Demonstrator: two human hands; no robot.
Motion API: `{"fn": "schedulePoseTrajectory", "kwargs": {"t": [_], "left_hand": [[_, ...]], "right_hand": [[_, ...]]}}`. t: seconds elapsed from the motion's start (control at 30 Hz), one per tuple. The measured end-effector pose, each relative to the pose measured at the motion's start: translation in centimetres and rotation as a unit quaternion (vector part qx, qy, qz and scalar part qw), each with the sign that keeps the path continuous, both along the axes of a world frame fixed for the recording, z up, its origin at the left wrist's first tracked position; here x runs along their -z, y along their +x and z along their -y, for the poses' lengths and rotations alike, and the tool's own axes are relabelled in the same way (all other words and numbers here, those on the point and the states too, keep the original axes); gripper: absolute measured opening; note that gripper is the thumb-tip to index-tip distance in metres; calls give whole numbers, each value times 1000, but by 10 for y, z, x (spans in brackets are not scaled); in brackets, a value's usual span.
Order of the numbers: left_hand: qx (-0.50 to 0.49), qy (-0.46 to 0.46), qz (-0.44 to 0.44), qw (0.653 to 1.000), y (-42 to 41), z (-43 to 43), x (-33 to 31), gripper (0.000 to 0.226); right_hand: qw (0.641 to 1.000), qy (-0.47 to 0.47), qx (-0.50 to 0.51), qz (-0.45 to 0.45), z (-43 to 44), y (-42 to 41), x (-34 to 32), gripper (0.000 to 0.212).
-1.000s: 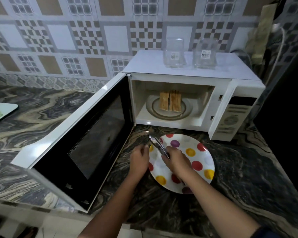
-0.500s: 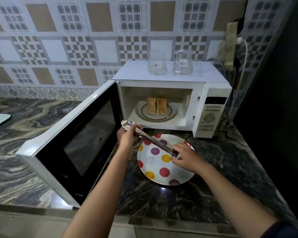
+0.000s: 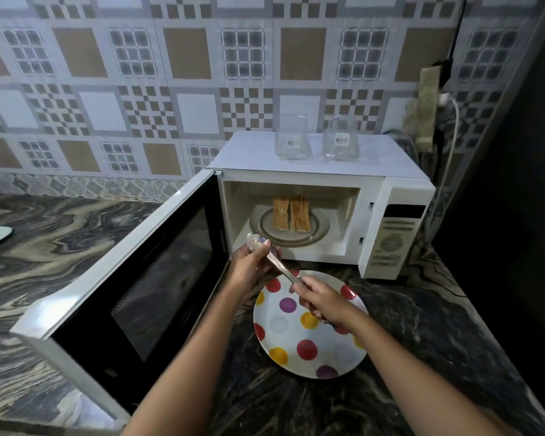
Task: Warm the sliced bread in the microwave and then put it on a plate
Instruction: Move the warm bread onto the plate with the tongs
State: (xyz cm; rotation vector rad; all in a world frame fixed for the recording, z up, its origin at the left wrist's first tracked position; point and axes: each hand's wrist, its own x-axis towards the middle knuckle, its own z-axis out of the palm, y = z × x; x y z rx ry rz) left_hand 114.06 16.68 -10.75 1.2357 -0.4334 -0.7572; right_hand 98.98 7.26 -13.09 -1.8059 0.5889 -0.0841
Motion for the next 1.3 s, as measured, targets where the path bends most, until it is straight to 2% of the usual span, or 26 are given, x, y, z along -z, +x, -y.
{"fn": "schedulePoseTrajectory", "kwargs": {"t": [0.07,0.1,0.17,0.23,0.33,0.43,0.5,0.57,0.7,0.8,0.9,1.0,1.03,1.17,1.3], "left_hand": [[-33,43,58,997,11,3,12,23],[-46,87,122,988,18,2,23,24],[-48,192,295,935,27,-9,48,27],[-42,236,418,876,33,-23,79,31],[2,322,483,815,39,-36,119,49],[39,400,521,753,40,-42,136,62],[37,398,537,743,38,-42,137,82],[42,404,549,730,42,-40,141,88],[39,408,557,722,44,-38,142,79],[33,402,562,723,43,-36,141,83],[37,400,554,729,41,-35,139,78],[26,430,583,689,41,-36,139,60],[29,432,587,684,42,-35,141,54],[36,430,580,691,42,-35,141,51],[38,430,583,688,43,-35,143,51]], "right_hand": [[997,-72,32,-3,7,10,3,22],[991,-122,53,-9,11,15,6,24],[972,-209,96,-50,18,25,11,28],[957,-246,123,-96,22,39,15,42],[937,-269,155,-157,24,64,16,67],[923,-273,198,-183,22,91,13,68],[919,-251,238,-188,22,105,10,64],[916,-227,266,-196,24,117,10,61],[916,-223,270,-194,31,134,11,57],[913,-232,263,-206,36,146,10,57],[916,-199,289,-194,42,158,6,53],[921,-175,290,-191,48,168,3,50],[923,-175,285,-191,50,172,2,51],[934,-186,254,-171,57,189,5,48],[938,-166,275,-129,69,202,12,37]]}}
